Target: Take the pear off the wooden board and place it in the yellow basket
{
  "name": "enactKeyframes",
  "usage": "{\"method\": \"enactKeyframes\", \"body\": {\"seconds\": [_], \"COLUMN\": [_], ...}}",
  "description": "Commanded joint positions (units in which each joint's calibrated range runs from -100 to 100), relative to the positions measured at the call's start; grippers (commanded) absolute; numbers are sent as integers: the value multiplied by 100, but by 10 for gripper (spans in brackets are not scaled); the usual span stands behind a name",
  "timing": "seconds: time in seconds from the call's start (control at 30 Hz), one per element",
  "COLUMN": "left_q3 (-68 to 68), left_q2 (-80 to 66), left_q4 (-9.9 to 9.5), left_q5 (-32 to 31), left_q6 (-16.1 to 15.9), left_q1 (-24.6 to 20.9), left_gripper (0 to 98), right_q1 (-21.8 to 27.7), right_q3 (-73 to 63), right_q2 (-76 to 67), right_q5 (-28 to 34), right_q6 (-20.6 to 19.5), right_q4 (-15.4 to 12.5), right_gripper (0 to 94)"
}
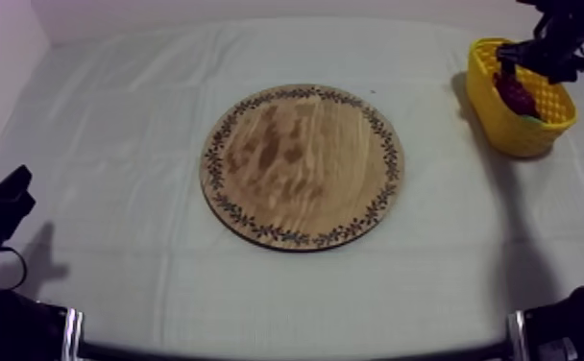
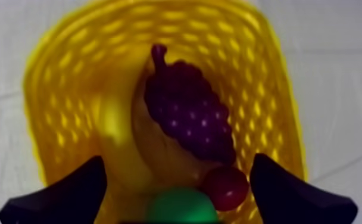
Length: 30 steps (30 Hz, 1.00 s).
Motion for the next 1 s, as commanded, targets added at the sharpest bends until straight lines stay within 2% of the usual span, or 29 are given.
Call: {"method": "enactKeyframes", "body": {"seconds": [0.0, 0.17, 0.3, 0.4, 0.53, 0.8, 0.97], "left_q3": [0, 0, 0, 0, 0, 0, 0], "left_q2": [0, 0, 0, 0, 0, 0, 0], "left_q4": [-2, -2, -2, -2, -2, -2, -2], "left_q5": [-1, -1, -1, -1, -1, -1, -1], "left_q6": [1, 1, 1, 1, 1, 1, 1], "left_q1": [1, 1, 1, 1, 1, 1, 1], "left_gripper": [1, 1, 1, 1, 1, 1, 1], "right_q1": [0, 5, 25, 35, -43, -243, -278], "right_q3": [37, 529, 1260, 1992, 3005, 4961, 5933], "right_q2": [-189, -1060, -2112, -3049, -4358, -6818, -8122], "right_q5": [-104, -660, -1215, -1588, -1789, -2011, -2030], "right_q6": [36, 1, -114, -168, -172, -27, 408], "right_q4": [-39, 37, 170, 203, 146, -129, -707], "right_gripper": [716, 680, 617, 566, 506, 409, 342]}}
